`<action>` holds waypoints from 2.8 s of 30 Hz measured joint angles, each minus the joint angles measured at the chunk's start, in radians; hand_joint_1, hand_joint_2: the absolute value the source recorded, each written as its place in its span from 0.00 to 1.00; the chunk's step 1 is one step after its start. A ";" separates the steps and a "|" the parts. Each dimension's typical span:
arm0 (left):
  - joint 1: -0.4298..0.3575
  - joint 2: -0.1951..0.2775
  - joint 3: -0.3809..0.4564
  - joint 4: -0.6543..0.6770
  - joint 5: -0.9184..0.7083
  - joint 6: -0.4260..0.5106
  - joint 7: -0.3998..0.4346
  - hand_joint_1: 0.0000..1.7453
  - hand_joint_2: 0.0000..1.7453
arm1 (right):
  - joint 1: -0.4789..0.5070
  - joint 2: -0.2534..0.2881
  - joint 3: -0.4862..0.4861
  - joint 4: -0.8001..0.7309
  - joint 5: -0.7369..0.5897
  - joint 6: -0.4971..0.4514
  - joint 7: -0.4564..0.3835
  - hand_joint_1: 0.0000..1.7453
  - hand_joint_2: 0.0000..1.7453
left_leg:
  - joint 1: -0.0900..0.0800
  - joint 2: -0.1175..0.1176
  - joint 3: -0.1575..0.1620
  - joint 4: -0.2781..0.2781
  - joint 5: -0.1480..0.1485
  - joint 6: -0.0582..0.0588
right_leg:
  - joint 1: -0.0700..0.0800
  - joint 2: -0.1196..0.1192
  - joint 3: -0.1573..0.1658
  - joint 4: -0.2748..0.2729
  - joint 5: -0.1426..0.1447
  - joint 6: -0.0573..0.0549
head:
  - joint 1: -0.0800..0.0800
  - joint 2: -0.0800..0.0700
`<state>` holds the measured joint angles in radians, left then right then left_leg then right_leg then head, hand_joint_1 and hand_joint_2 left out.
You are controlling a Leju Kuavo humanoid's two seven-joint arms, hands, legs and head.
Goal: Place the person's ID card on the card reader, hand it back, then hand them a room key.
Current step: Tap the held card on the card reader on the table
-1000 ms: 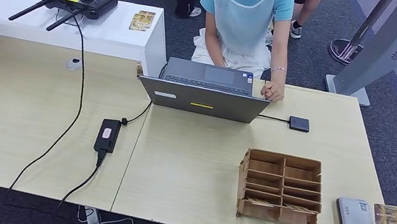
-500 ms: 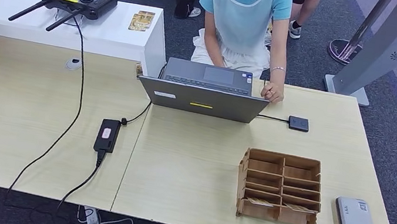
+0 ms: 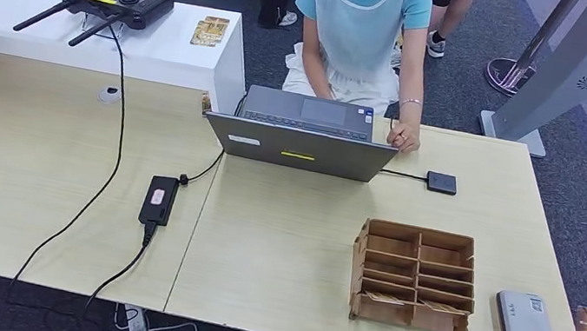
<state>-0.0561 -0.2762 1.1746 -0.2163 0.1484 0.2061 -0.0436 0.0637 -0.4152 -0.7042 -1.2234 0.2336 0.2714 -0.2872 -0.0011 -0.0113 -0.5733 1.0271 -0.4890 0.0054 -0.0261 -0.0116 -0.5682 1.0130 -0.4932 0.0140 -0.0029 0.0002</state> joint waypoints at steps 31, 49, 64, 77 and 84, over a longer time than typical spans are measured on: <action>0.000 0.002 0.000 0.000 -0.001 0.003 0.006 0.00 0.00 | -0.035 -0.007 0.235 -0.006 -0.082 -0.134 0.065 1.00 1.00 | 0.000 0.000 0.000 0.000 0.000 0.000 | 0.000 0.000 0.000 0.000 0.000 0.000 | 0.000 0.000; 0.000 0.004 0.000 0.000 0.011 0.003 0.006 0.00 0.00 | -0.027 -0.010 0.256 0.036 -0.109 -0.146 0.069 1.00 1.00 | 0.000 0.000 0.000 0.000 0.000 0.000 | 0.000 0.000 0.000 0.000 0.000 0.000 | 0.000 0.000; 0.000 0.005 0.000 0.000 0.014 0.003 0.006 0.00 0.00 | -0.015 -0.010 0.258 0.041 -0.091 -0.155 0.076 1.00 1.00 | 0.000 0.000 0.000 0.000 0.000 0.000 | 0.000 0.000 0.000 0.000 0.000 0.000 | 0.000 0.000; 0.000 0.005 0.000 0.000 0.021 0.003 0.006 0.00 0.00 | -0.004 -0.010 0.259 0.054 -0.062 -0.154 0.095 1.00 1.00 | 0.000 0.000 0.000 0.000 0.000 0.000 | 0.000 0.000 0.000 0.000 0.000 0.000 | 0.000 0.000; -0.002 0.006 0.000 0.000 0.022 0.004 0.006 0.00 0.00 | -0.002 -0.010 0.258 0.069 -0.057 -0.140 0.106 1.00 1.00 | 0.000 0.000 0.000 0.000 0.000 0.000 | 0.000 0.000 0.000 0.000 0.000 0.000 | 0.000 0.000</action>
<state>-0.0585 -0.2701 1.1746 -0.2163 0.1701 0.2102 -0.0378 0.0616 -0.4250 -0.4459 -1.1540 0.1767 0.1317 -0.1812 -0.0011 -0.0111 -0.5732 1.0271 -0.4891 0.0054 -0.0261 -0.0114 -0.5685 1.0131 -0.4933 0.0141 -0.0030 0.0003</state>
